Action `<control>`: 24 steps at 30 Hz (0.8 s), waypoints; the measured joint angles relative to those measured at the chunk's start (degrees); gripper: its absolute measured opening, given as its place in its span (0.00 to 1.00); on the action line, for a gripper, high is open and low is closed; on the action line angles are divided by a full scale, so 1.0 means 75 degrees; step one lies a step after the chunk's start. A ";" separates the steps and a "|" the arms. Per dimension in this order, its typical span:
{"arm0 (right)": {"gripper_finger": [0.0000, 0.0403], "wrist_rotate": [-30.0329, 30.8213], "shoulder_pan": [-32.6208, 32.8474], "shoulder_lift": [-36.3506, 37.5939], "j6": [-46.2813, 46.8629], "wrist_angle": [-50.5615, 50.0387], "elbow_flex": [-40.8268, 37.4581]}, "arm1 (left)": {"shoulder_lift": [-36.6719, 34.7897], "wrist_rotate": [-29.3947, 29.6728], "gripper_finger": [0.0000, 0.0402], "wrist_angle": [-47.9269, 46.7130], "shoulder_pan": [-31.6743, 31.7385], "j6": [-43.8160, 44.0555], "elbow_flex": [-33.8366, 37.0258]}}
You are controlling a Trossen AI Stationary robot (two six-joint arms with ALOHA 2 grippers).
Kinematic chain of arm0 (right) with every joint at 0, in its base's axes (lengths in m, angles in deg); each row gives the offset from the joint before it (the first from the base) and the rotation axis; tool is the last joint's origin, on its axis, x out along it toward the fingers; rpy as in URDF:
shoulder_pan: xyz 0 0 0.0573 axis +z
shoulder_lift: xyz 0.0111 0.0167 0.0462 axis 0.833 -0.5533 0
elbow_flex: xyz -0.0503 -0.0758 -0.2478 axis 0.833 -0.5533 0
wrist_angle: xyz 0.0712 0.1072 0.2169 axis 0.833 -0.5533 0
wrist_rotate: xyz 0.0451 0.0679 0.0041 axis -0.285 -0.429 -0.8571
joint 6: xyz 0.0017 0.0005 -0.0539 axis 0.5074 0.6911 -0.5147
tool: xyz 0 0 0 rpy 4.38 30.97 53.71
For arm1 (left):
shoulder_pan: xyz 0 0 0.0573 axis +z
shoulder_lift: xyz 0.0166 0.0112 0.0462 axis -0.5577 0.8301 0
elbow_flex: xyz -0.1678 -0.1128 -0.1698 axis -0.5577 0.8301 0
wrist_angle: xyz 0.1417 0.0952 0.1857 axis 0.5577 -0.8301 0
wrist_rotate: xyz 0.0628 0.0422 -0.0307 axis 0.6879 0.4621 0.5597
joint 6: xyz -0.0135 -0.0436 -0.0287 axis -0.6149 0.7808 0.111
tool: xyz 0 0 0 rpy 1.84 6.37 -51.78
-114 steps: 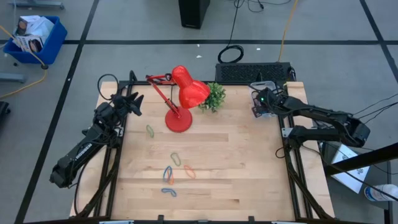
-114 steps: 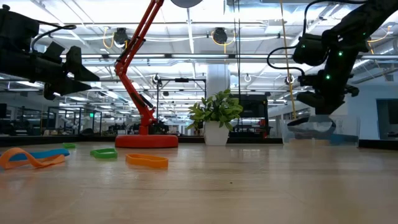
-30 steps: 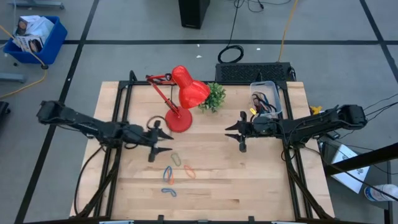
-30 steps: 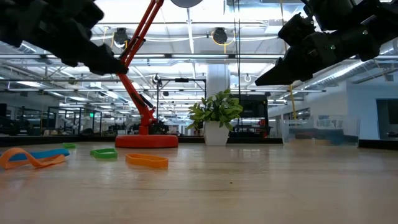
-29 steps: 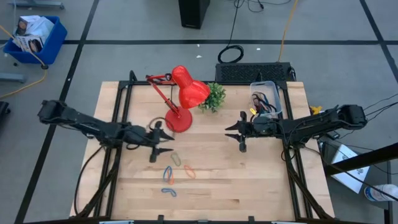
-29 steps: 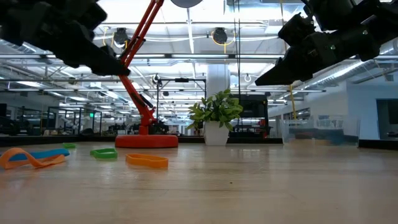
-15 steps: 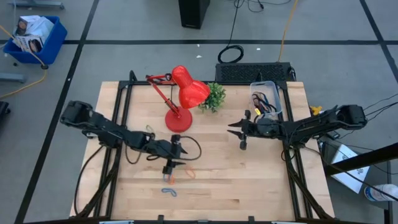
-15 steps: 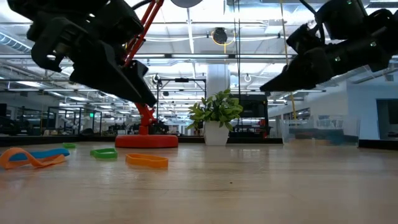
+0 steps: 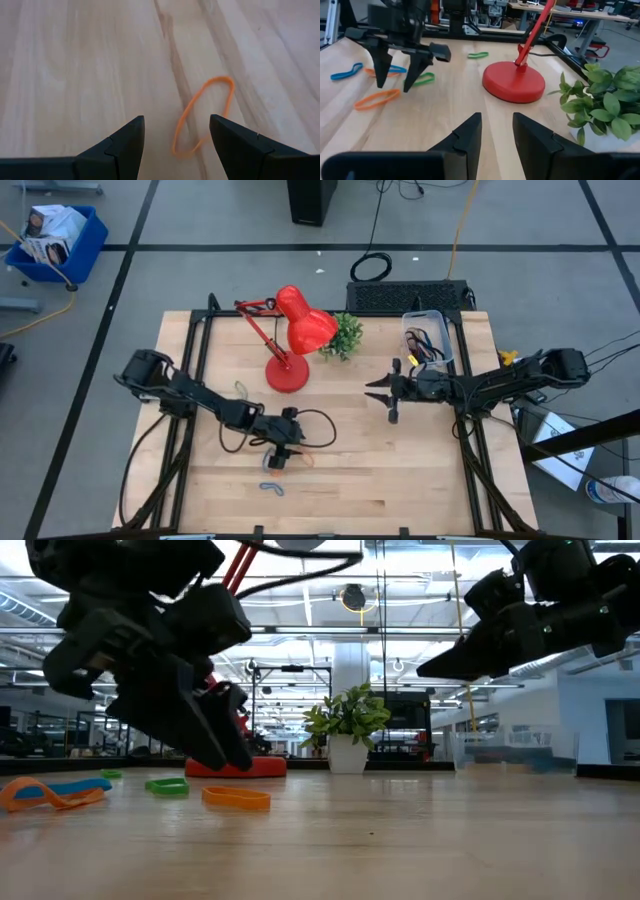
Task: Pick and place rubber bands into bin
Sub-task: Put the right orange rubber band into the transparent bin
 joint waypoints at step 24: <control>0.26 0.0012 0.0000 -0.0003 -0.0006 0.0118 0.0000 | 0.0992 -0.0070 0.57 0.0787 -0.0058 0.0412 -0.0027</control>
